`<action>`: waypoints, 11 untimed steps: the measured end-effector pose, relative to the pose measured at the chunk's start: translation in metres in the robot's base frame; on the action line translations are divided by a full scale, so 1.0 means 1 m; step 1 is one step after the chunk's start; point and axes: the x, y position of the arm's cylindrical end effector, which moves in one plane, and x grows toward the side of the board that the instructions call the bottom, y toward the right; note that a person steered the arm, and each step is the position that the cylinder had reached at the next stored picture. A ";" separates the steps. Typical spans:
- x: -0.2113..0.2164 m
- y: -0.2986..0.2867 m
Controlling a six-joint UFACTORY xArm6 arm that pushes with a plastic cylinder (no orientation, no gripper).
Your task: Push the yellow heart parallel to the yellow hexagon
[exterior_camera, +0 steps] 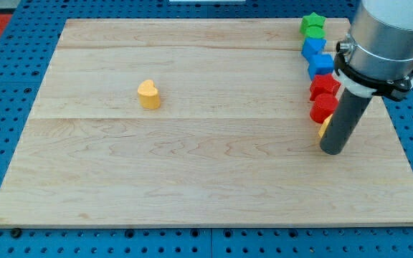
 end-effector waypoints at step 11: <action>-0.103 -0.297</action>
